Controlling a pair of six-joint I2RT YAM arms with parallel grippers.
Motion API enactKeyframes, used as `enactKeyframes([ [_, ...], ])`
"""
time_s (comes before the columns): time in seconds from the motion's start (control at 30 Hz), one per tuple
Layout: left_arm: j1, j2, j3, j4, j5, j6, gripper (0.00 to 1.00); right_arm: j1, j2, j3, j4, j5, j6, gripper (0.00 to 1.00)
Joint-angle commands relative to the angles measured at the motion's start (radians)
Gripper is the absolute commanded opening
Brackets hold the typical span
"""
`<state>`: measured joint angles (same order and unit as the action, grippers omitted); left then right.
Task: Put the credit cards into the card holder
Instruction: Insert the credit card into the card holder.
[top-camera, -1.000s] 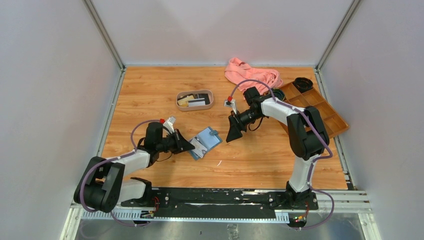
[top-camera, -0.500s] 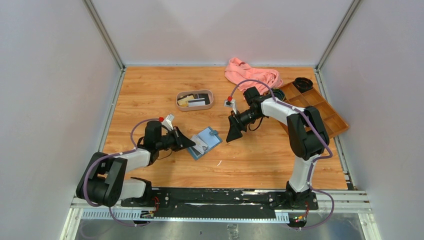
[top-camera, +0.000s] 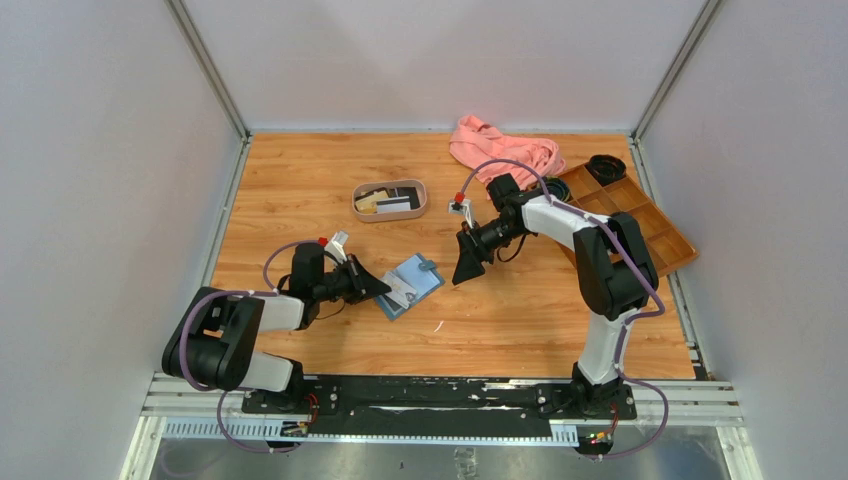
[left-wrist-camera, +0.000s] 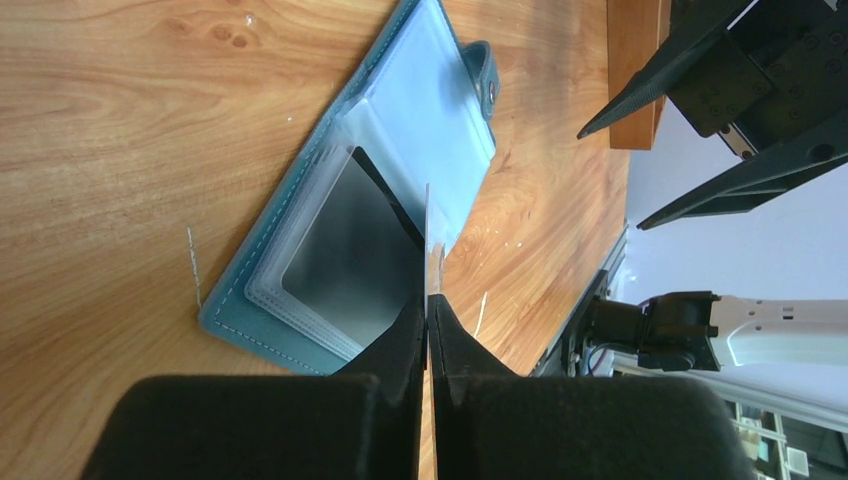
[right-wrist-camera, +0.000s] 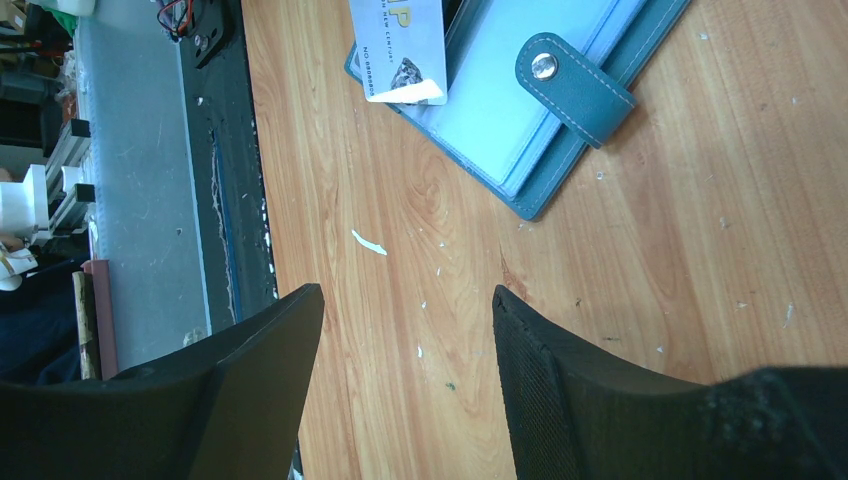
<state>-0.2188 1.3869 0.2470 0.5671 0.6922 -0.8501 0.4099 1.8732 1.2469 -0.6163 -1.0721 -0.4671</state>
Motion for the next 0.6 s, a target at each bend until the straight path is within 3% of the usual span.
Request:
enactKeyframes([
  [0.0,0.007,0.019,-0.02,0.036,0.007,-0.005,0.0,0.002,0.019,-0.012,-0.002,0.007,0.002,0.66],
  [0.33,0.007,0.011,-0.054,0.037,0.012,-0.039,0.0,0.003,0.021,-0.011,-0.002,0.007,0.004,0.66],
  [0.57,0.007,0.09,-0.029,0.041,-0.007,-0.047,0.0,0.002,0.019,-0.01,-0.001,0.008,0.004,0.66],
])
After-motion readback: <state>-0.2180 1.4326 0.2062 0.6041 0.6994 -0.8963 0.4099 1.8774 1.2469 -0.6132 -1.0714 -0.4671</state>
